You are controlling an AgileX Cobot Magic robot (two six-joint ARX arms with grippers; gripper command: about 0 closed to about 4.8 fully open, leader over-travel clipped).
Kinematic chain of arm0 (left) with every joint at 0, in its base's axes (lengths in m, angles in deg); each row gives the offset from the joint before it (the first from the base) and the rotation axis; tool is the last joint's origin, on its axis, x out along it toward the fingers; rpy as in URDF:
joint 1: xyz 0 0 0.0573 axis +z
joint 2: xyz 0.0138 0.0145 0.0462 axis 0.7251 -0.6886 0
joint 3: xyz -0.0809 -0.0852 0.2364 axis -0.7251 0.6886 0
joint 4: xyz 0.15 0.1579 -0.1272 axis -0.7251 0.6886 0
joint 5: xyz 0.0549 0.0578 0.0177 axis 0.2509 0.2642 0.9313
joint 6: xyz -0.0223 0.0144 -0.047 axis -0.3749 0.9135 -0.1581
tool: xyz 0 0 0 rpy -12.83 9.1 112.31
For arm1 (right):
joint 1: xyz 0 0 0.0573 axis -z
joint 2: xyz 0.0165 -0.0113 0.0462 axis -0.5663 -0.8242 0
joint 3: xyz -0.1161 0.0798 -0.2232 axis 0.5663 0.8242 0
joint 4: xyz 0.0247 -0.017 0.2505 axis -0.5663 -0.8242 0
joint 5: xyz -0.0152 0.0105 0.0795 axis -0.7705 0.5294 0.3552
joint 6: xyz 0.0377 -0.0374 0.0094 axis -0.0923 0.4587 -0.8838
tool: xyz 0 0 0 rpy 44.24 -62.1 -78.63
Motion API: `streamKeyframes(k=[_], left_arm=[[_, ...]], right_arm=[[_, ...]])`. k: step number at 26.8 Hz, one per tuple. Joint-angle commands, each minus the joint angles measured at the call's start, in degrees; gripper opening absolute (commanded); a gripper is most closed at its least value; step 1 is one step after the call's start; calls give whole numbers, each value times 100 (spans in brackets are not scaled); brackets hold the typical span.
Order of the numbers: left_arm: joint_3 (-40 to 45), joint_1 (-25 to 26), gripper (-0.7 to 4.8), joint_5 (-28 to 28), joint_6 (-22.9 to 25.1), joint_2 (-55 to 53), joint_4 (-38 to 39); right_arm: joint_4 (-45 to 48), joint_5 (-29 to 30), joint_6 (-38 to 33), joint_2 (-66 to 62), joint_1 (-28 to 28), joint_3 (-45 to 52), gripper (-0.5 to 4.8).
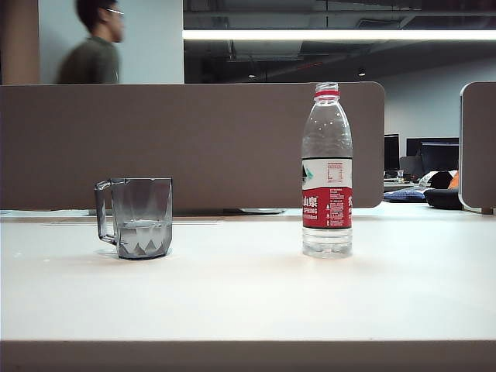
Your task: Pick up the mineral water bottle on the table and pour water into the mug until it's half full.
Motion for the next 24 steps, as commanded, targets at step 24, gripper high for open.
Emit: streamKeyframes(k=[24], left_arm=[[-20, 48, -5, 15, 136, 0, -496]], right_arm=[[227, 4, -195, -2, 483, 31, -5]])
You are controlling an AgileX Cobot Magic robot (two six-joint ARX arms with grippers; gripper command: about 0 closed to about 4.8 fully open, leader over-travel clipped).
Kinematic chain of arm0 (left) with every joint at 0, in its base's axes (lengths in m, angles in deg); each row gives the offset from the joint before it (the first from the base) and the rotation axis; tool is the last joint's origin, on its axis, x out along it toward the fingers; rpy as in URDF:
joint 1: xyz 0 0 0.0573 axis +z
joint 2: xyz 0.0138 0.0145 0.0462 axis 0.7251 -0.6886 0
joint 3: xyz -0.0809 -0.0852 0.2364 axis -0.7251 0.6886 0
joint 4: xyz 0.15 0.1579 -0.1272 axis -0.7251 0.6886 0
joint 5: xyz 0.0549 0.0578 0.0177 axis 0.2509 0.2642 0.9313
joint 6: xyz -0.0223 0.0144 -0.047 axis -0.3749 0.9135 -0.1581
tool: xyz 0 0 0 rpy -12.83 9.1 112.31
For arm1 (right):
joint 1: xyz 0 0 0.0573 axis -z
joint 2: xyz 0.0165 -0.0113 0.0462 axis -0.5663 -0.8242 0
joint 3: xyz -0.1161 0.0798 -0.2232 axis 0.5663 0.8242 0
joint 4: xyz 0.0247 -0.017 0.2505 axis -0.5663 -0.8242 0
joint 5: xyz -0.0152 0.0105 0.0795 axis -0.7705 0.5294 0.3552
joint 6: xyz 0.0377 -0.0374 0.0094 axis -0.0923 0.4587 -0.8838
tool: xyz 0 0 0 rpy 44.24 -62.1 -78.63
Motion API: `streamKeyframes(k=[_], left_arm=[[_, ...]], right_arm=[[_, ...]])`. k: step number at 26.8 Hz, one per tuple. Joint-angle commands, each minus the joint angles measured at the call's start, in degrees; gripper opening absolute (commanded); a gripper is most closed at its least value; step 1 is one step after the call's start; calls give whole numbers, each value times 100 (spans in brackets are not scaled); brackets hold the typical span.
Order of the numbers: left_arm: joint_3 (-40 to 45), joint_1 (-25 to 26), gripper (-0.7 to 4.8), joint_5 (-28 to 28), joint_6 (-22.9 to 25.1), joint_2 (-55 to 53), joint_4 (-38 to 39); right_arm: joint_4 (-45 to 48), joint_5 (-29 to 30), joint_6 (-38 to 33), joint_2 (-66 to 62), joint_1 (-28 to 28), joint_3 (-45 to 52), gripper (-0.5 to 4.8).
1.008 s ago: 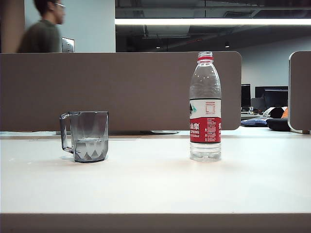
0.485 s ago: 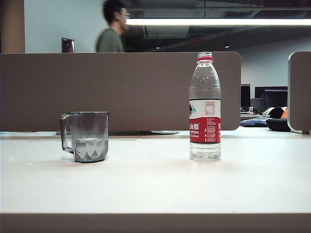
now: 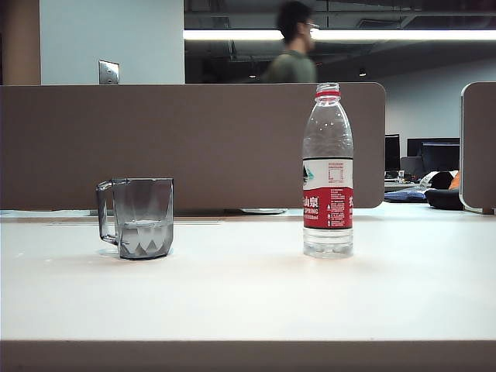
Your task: Pick up the mineral water bottle on the table and pour water into the mug until it's half full.
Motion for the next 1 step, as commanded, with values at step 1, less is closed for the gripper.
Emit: streamKeyframes(k=[1], left_arm=[[-22, -2, -5, -7, 4, 7, -37]], right_arm=[[70, -15, -20, -2, -4, 31, -5]])
